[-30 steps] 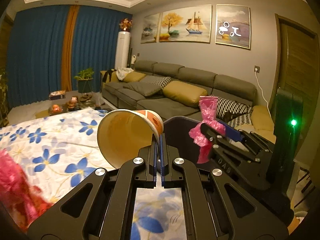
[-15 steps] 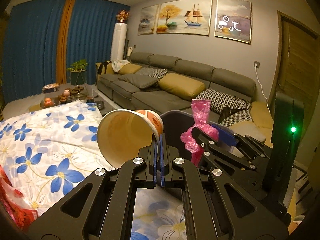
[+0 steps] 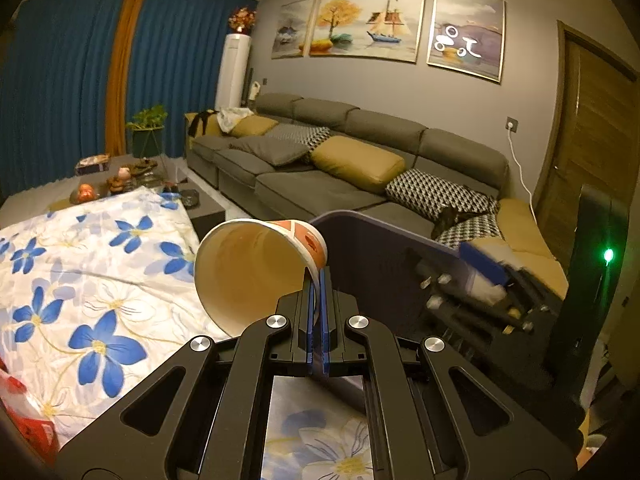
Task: Collect trash
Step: 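Carry the pink bag and paper cup to the grey bin and release both, then move both tools back over the trash pile on the bed, then grasp the black plastic bag with the right tool while the left tool grasps the pink bag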
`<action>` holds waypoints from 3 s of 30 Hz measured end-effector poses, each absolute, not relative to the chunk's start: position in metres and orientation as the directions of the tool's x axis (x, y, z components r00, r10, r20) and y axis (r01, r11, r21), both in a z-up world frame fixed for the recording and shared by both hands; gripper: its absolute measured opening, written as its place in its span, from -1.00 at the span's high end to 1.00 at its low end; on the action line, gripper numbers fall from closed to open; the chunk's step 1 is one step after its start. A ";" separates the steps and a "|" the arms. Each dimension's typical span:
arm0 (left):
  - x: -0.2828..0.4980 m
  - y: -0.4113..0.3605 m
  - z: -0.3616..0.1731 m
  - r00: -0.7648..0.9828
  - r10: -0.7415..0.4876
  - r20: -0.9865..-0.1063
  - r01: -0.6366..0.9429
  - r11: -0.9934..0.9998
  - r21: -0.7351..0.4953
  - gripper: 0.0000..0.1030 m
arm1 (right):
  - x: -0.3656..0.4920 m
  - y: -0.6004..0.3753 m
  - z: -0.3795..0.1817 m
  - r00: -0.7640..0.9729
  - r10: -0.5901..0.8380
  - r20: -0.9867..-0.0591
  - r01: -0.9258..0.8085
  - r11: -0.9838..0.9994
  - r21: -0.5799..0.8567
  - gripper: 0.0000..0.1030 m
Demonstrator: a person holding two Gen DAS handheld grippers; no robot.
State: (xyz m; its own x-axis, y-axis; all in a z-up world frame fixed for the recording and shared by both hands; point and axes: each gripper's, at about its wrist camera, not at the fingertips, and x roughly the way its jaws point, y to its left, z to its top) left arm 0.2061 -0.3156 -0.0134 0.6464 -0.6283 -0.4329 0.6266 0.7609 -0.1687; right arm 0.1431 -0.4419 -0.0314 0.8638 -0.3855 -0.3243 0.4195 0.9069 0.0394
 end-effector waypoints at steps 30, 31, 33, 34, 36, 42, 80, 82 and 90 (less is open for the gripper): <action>0.129 -0.192 -0.009 0.845 -0.364 -0.392 0.342 0.931 -0.126 -0.66 | 0.070 -0.348 -0.010 0.956 -0.141 -0.259 0.167 0.983 0.078 -0.73; 0.124 -0.179 -0.011 0.854 -0.337 -0.397 0.314 0.941 -0.125 -0.66 | 0.068 -0.336 -0.012 0.957 -0.101 -0.271 0.128 0.989 0.080 -0.73; 0.112 -0.150 -0.016 0.872 -0.283 -0.398 0.259 0.959 -0.114 -0.66 | 0.066 -0.313 -0.017 0.955 -0.041 -0.295 0.070 0.994 0.086 -0.73; 0.106 -0.137 -0.017 0.882 -0.251 -0.400 0.228 0.968 -0.103 -0.66 | 0.065 -0.306 -0.020 0.953 -0.019 -0.301 0.048 0.995 0.091 -0.73; 0.095 -0.108 -0.019 0.898 -0.190 -0.396 0.167 0.982 -0.093 -0.66 | 0.064 -0.287 -0.024 0.945 0.021 -0.326 0.012 0.995 0.099 -0.73; 0.071 -0.033 -0.022 0.913 -0.050 -0.405 0.006 0.994 -0.109 -0.66 | 0.060 -0.225 -0.037 0.916 0.127 -0.381 -0.086 0.989 0.122 -0.73; 0.110 0.016 -0.019 0.908 -0.150 -0.392 0.093 0.983 -0.159 -0.66 | 0.106 -0.180 -0.071 0.826 0.141 -0.545 -0.096 0.989 0.111 0.71; 0.125 0.014 -0.016 0.899 -0.184 -0.398 0.123 0.977 -0.174 -0.66 | 0.102 -0.187 -0.067 0.836 0.140 -0.530 -0.092 0.989 0.116 0.71; 0.180 0.012 -0.025 0.815 -0.333 -0.474 0.236 0.938 -0.253 -0.45 | 0.099 -0.198 -0.063 0.844 0.153 -0.514 -0.100 0.987 0.130 0.71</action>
State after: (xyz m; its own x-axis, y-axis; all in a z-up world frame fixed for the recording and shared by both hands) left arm 0.1802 0.0118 -0.0255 0.8153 -0.3326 -0.4740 0.2357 0.9383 -0.2530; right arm 0.0991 -0.1979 -0.0628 0.8440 0.1528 -0.5142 -0.0996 0.9865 0.1297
